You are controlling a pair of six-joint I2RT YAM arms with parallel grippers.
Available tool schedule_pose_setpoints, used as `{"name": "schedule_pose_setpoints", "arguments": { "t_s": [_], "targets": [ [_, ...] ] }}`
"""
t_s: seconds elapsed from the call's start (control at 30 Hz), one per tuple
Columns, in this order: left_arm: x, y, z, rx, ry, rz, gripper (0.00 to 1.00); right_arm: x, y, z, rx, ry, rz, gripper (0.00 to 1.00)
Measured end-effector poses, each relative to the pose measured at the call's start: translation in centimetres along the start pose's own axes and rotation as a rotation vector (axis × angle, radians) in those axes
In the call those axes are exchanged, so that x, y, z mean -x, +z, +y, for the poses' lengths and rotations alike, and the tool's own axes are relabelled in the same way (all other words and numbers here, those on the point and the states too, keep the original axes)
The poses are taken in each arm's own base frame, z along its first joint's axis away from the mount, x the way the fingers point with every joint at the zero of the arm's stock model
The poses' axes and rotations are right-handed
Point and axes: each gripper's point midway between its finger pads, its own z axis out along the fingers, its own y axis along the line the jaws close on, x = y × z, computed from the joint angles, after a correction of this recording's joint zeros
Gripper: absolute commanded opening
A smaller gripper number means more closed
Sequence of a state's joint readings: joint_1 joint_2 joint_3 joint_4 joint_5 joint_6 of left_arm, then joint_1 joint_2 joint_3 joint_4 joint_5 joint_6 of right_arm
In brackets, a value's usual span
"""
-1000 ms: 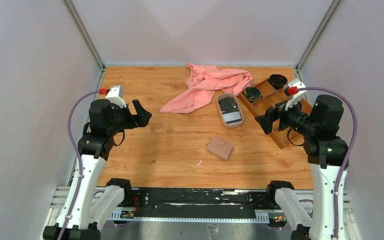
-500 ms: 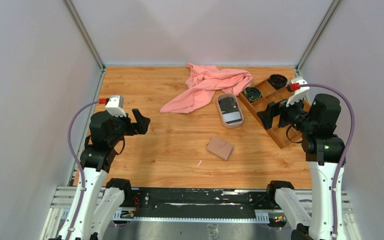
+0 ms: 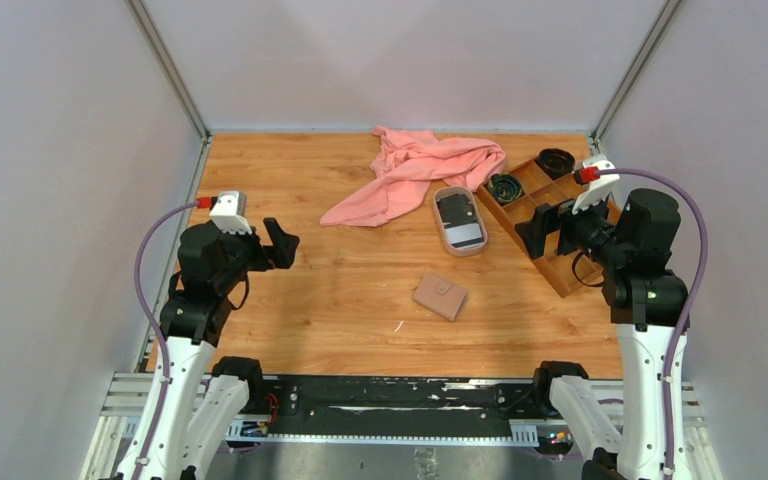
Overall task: Put the credit cards into the card holder
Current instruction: Reset both arms
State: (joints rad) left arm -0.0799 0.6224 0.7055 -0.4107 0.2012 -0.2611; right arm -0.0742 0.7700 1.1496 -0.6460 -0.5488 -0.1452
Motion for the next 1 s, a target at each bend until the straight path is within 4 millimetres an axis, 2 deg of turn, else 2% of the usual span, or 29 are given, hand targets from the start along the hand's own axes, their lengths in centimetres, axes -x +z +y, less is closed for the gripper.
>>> {"name": "schedule_pose_setpoints", "arguments": {
  "t_s": [1.0],
  "targets": [
    [0.04, -0.05, 0.13, 0.003, 0.020, -0.003, 1.00, -0.03, -0.04, -0.31, -0.018, -0.001, 0.001, 1.00]
  ]
}}
